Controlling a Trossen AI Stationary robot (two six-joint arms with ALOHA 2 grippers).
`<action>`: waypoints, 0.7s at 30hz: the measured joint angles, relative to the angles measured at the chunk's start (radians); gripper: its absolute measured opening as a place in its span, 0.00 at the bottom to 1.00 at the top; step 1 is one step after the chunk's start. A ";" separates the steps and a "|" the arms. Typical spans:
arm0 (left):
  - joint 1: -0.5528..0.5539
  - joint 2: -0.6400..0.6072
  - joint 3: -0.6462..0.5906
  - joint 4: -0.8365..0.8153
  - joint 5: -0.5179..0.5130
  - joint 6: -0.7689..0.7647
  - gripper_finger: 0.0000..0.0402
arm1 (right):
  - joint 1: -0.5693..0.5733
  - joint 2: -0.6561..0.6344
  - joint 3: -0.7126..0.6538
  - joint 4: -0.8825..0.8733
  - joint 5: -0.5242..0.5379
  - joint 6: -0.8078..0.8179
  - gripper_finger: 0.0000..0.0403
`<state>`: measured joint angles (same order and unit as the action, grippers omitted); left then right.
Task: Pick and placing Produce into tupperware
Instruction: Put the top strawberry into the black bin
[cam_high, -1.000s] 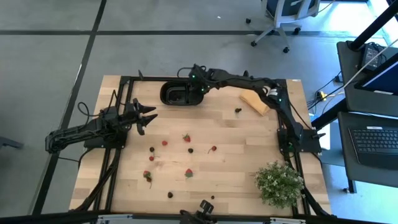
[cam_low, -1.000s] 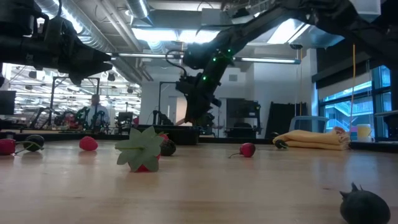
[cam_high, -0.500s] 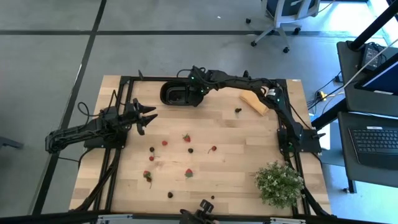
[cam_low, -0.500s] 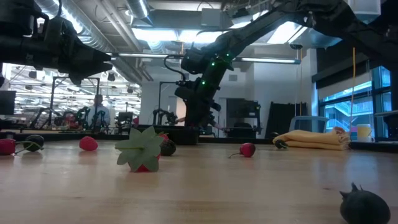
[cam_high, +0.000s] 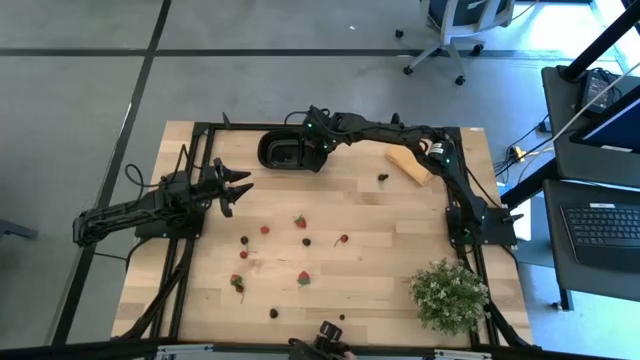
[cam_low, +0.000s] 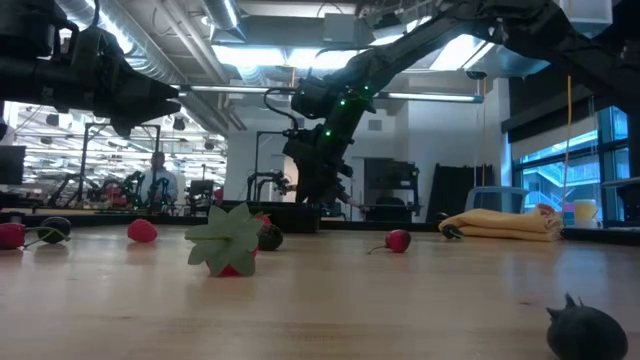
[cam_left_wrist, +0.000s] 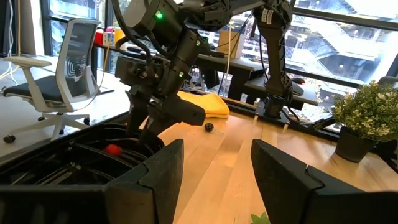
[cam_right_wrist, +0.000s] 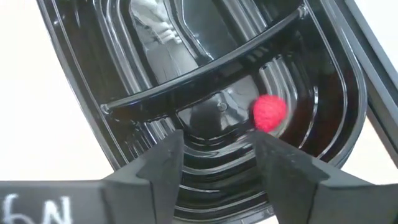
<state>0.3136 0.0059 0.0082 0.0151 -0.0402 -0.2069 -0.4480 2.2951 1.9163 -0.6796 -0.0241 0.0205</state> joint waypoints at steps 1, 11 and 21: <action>0.000 0.000 0.000 0.000 0.000 0.000 0.45 | 0.000 -0.006 0.000 -0.010 -0.001 0.006 0.52; 0.000 0.000 0.000 0.000 0.000 0.000 0.45 | 0.069 -0.133 0.001 -0.170 -0.079 0.052 0.58; 0.000 0.000 0.000 0.000 0.000 0.000 0.45 | 0.270 -0.159 -0.010 -0.166 -0.085 -0.057 0.58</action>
<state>0.3134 0.0059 0.0082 0.0151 -0.0399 -0.2066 -0.1780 2.1357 1.9068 -0.8458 -0.1091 -0.0366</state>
